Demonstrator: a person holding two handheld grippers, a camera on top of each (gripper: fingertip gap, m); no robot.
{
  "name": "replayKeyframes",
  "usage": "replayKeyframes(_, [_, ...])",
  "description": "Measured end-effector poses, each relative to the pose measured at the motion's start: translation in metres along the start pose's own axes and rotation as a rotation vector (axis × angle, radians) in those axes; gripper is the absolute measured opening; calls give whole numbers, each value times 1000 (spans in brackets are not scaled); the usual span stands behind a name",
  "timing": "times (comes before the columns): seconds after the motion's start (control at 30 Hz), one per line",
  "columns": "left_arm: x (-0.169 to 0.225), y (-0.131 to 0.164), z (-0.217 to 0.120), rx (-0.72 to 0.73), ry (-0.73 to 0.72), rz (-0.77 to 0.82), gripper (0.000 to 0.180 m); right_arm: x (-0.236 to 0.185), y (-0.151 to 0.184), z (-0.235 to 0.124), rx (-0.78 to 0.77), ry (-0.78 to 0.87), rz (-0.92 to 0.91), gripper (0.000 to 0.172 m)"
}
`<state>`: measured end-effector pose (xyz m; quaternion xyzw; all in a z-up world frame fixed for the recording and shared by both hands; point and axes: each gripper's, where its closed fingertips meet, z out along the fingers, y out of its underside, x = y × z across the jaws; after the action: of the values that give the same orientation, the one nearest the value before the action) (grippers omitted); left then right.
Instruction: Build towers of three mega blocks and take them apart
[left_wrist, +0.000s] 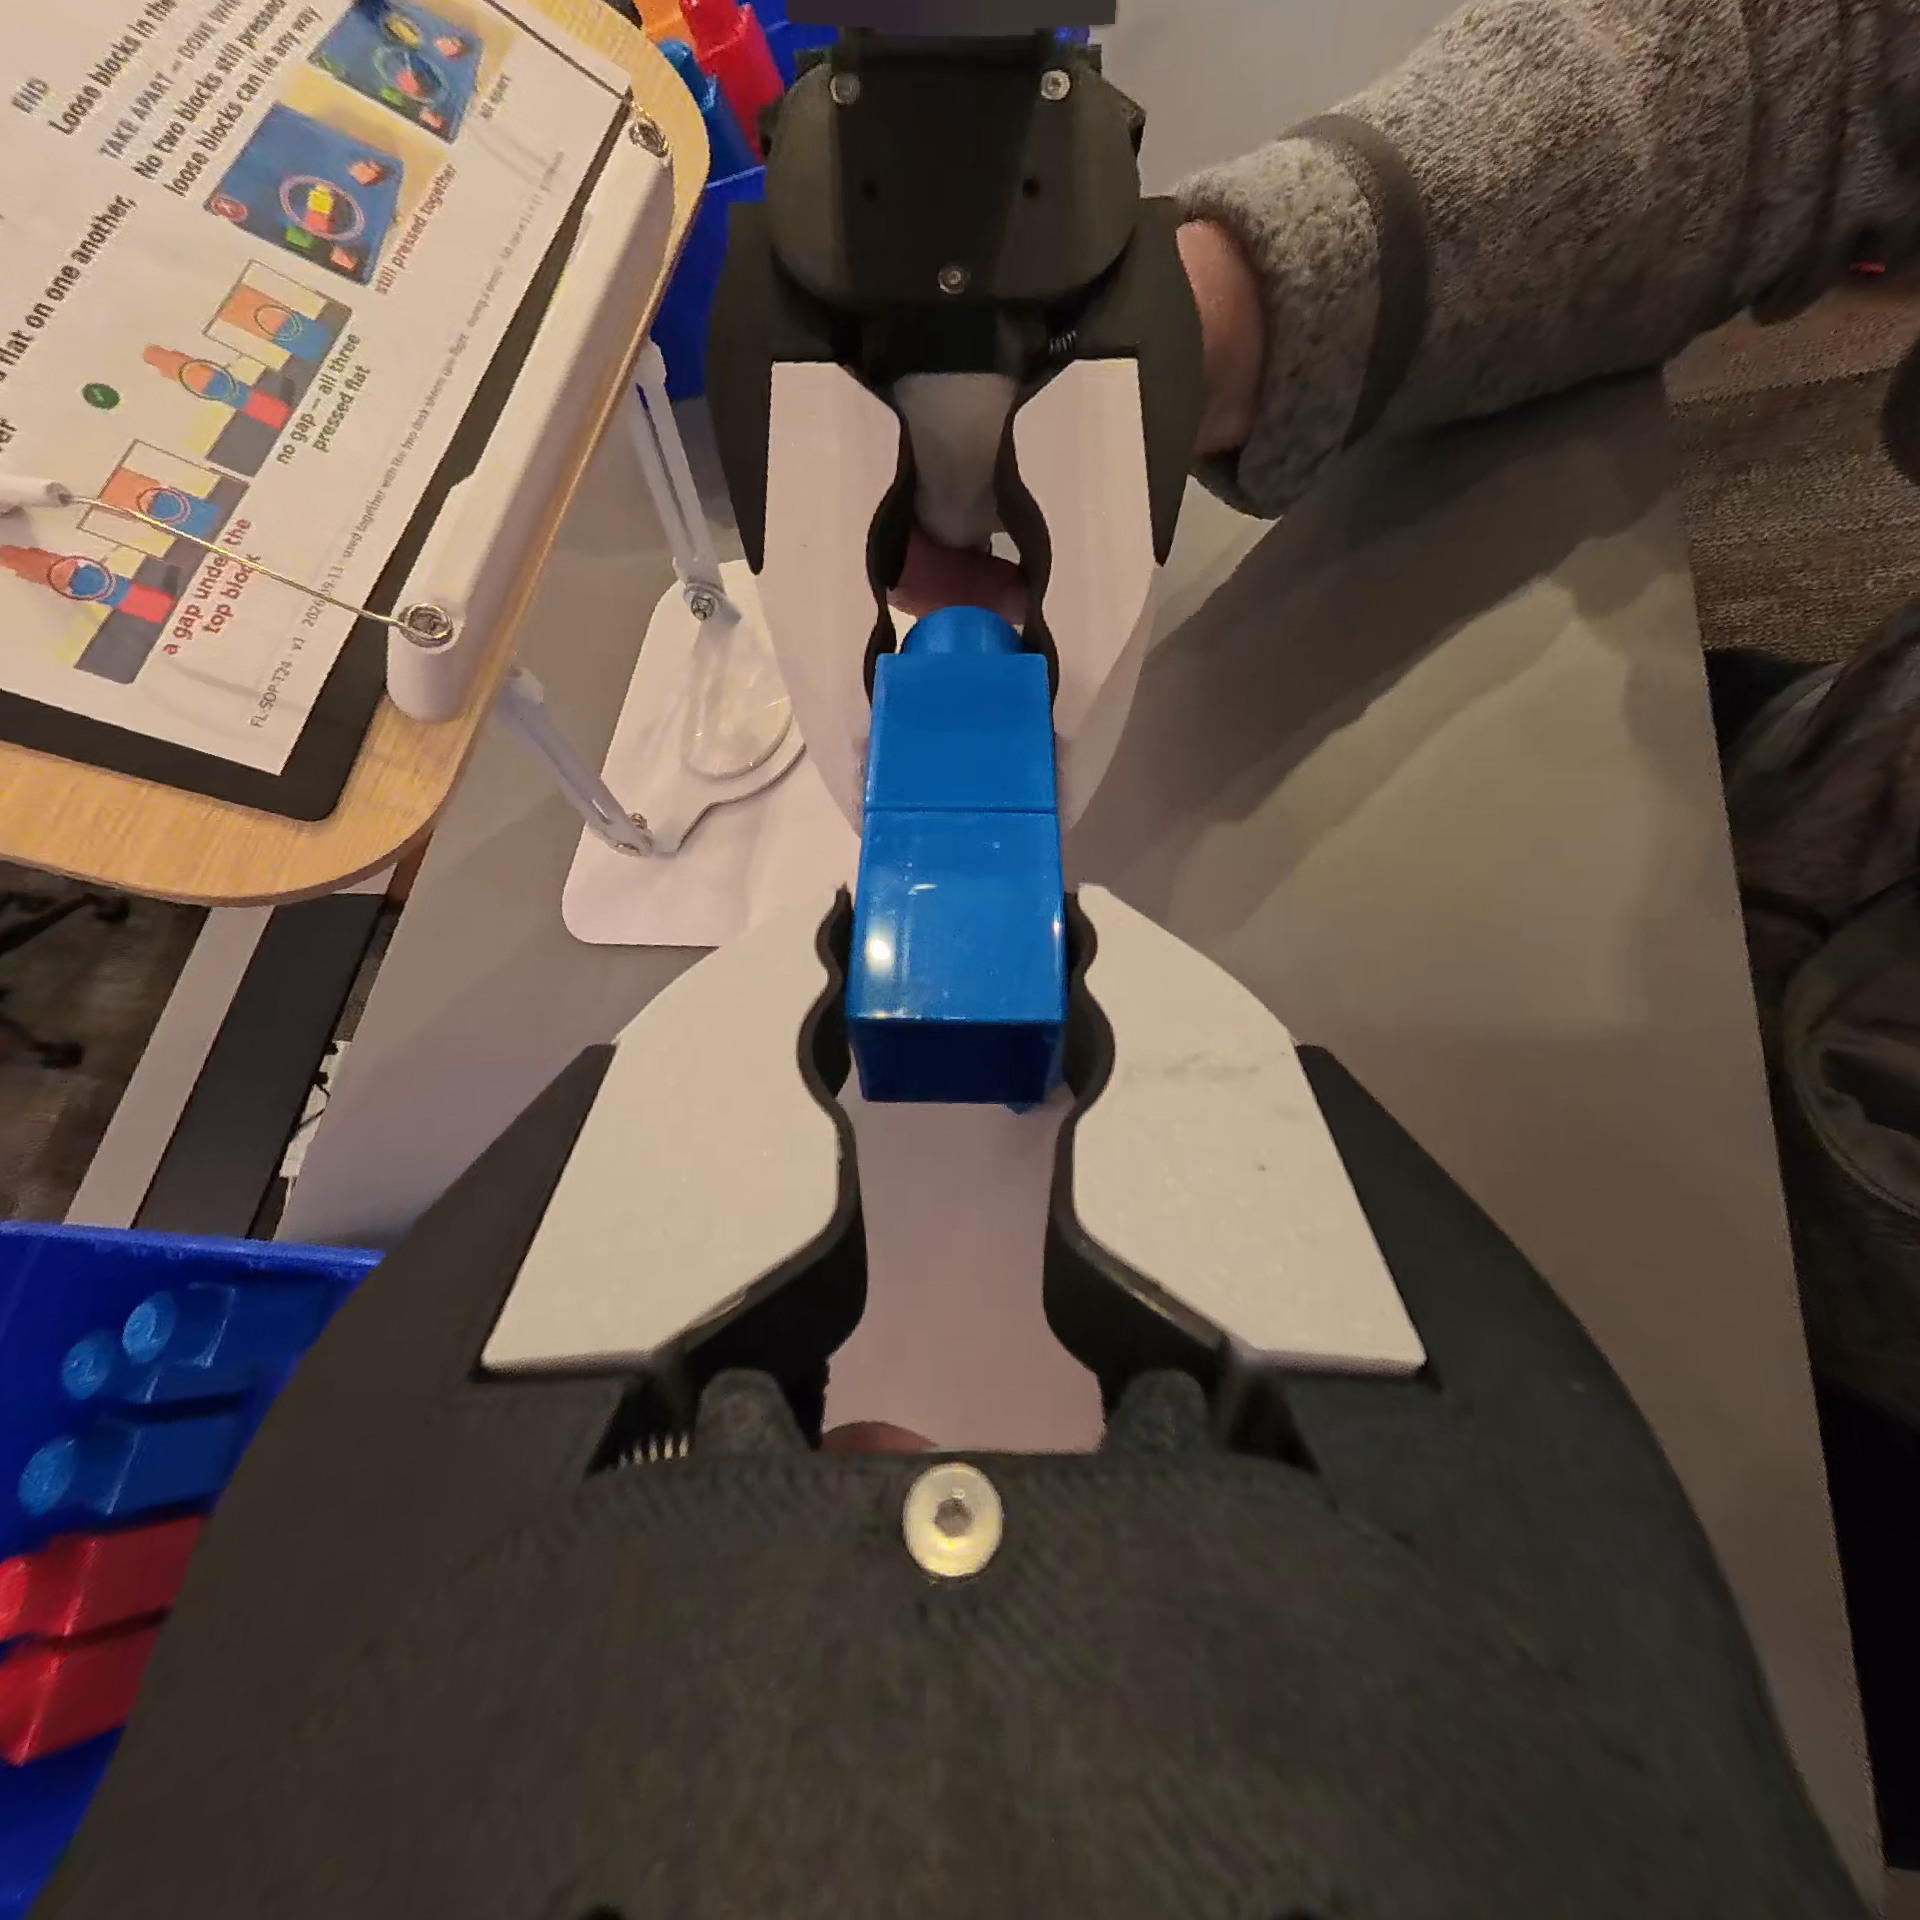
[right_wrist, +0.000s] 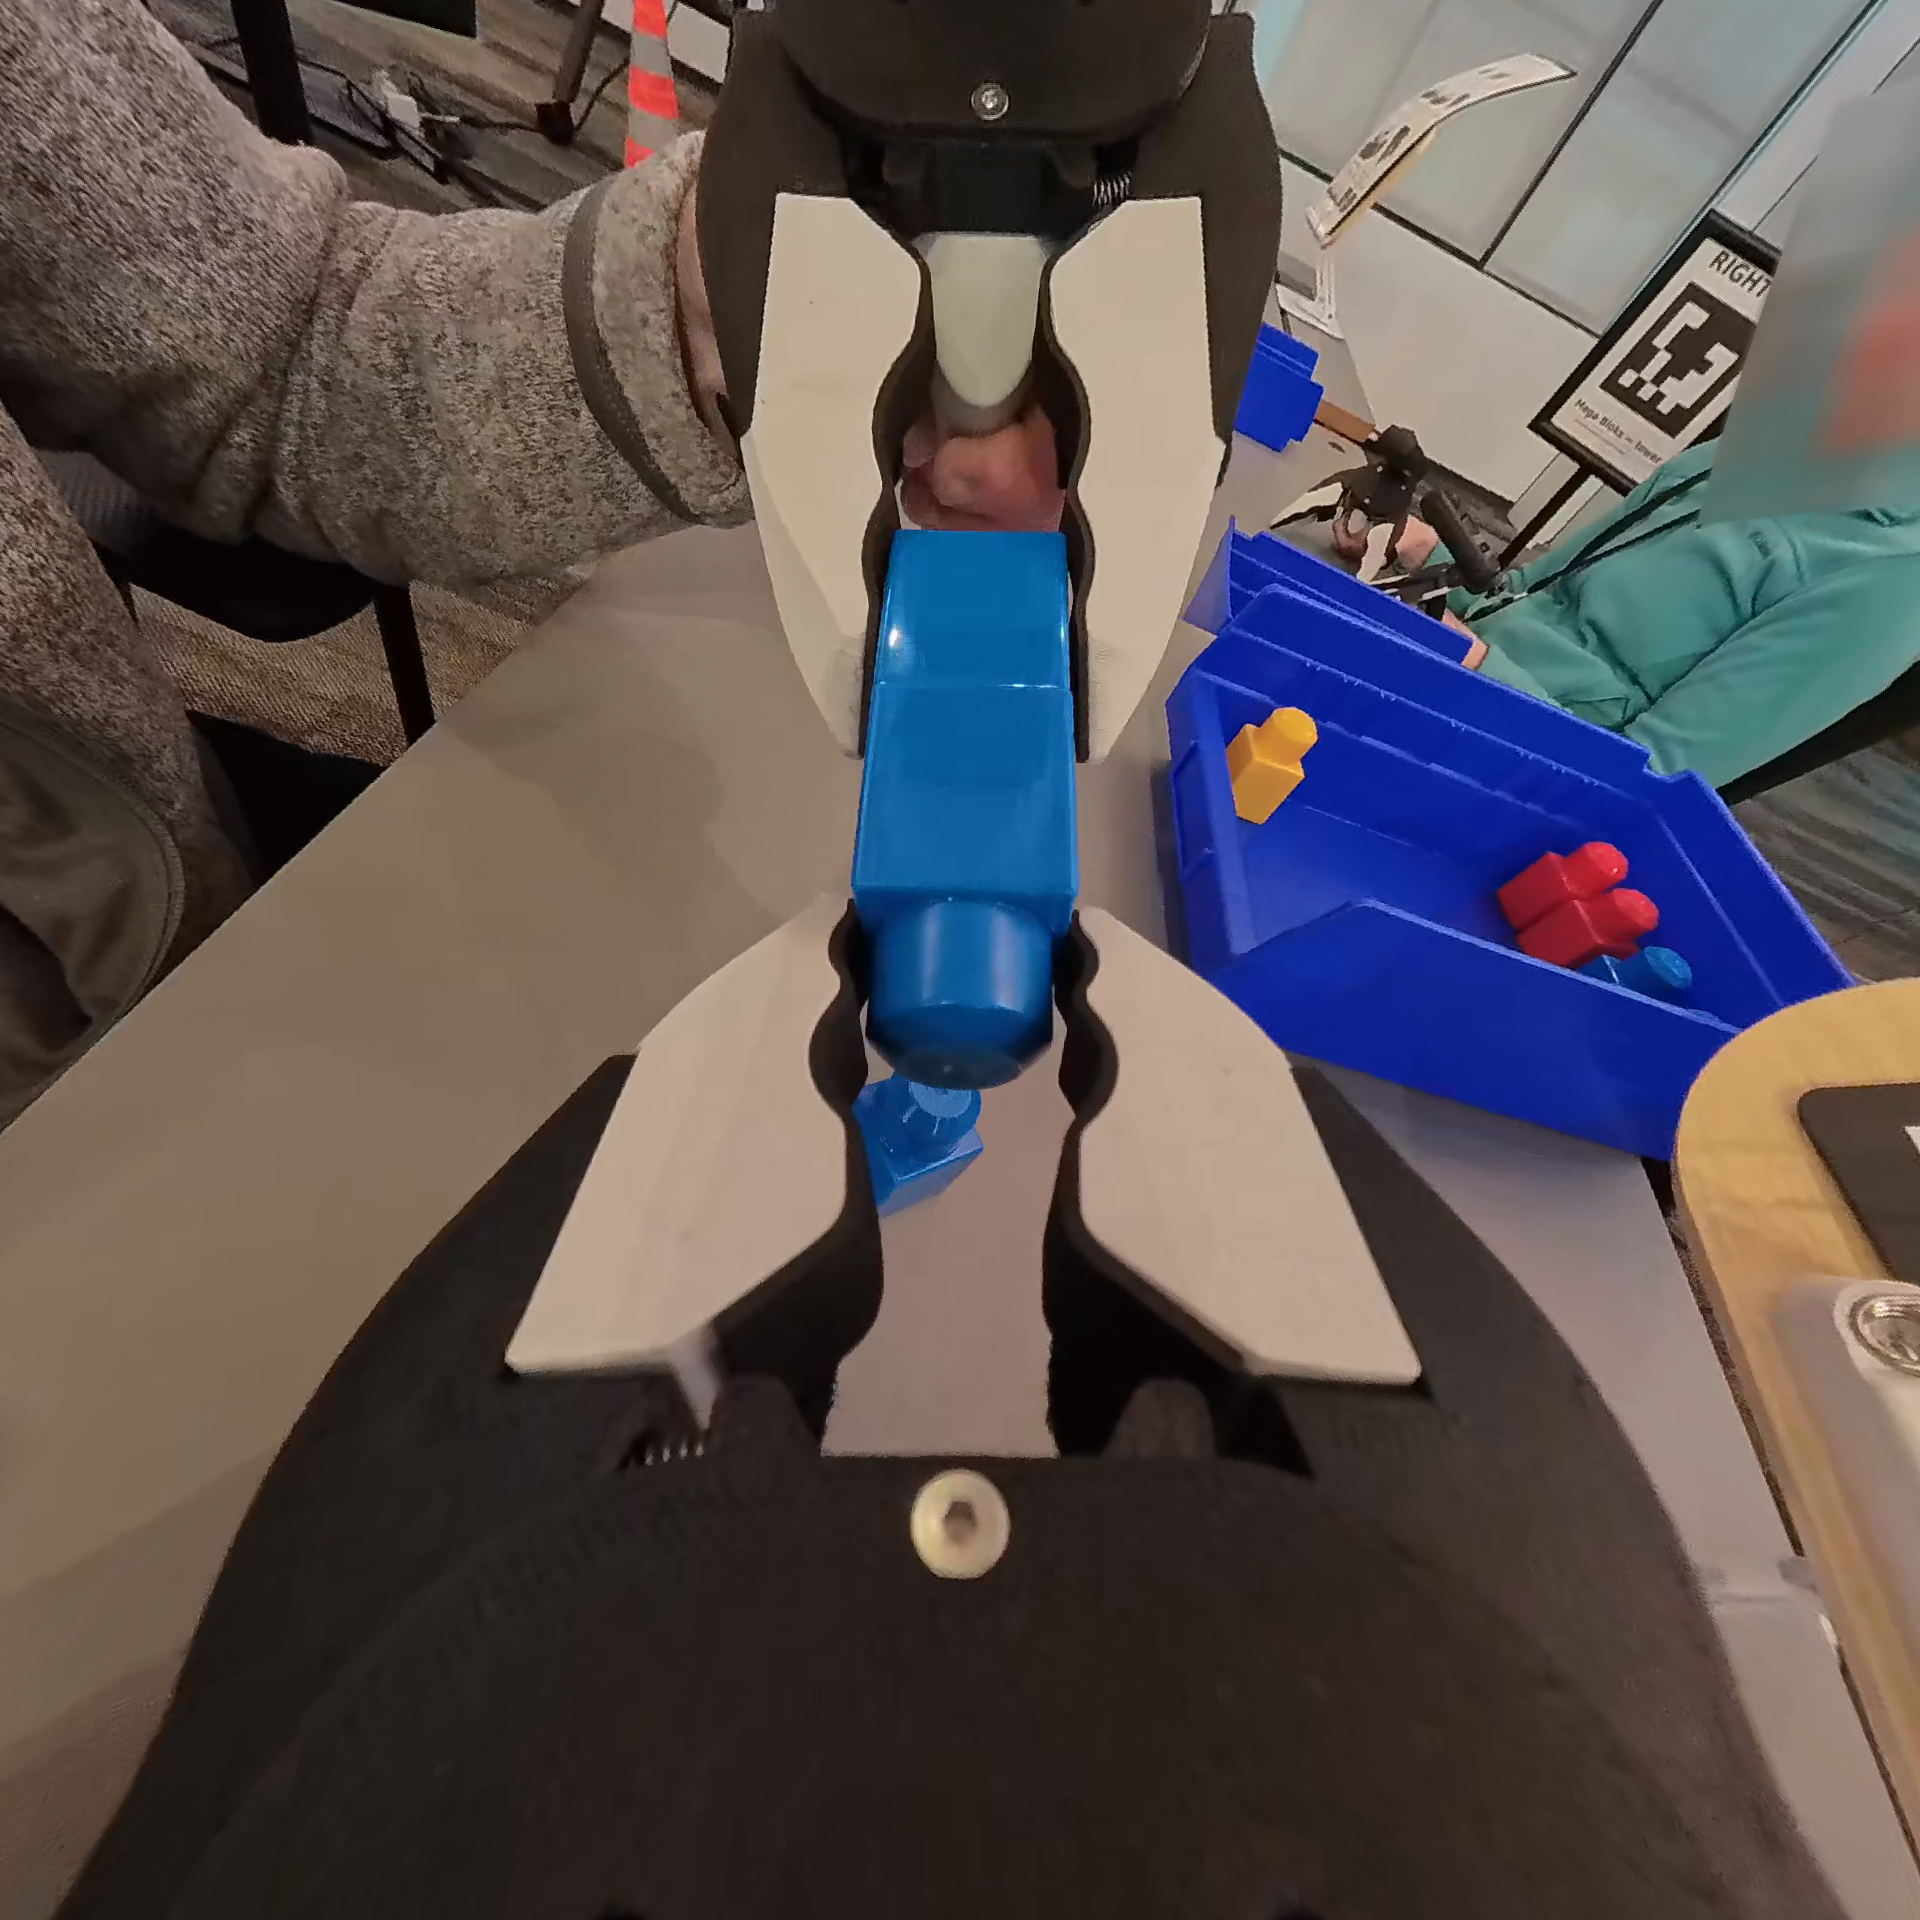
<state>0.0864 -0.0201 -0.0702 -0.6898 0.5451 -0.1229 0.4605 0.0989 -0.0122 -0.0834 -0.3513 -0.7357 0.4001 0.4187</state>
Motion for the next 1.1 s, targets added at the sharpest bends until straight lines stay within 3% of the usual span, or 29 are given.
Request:
replayKeyframes(0.2, [-3,-1,0,47,2,-24,36,3,0,1,15,4,29,36])
replayKeyframes(0.23, [-5,0,-1,57,4,-37,36,5,0,1,20,6,49,39])
replayKeyframes(0.3, [-13,6,-6,64,-11,-57,36,11,7,1,-3,2,108,61])
replayKeyframes(0.4, [-27,26,-14,58,-26,-80,36,13,33,4,-102,-13,140,66])
replayKeyframes(0.63, [-44,63,-23,107,1,-131,36,-10,89,35,-380,-177,50,59])
replayKeyframes(0.83, [-45,77,-28,115,19,-133,36,-24,102,58,-440,-287,8,50])
replayKeyframes(1.0, [-49,85,-29,98,1,-140,36,-24,108,67,-498,-287,15,40])
replayKeyframes(1.1, [-53,84,-30,141,-5,-168,36,-19,90,59,-409,-250,50,40])
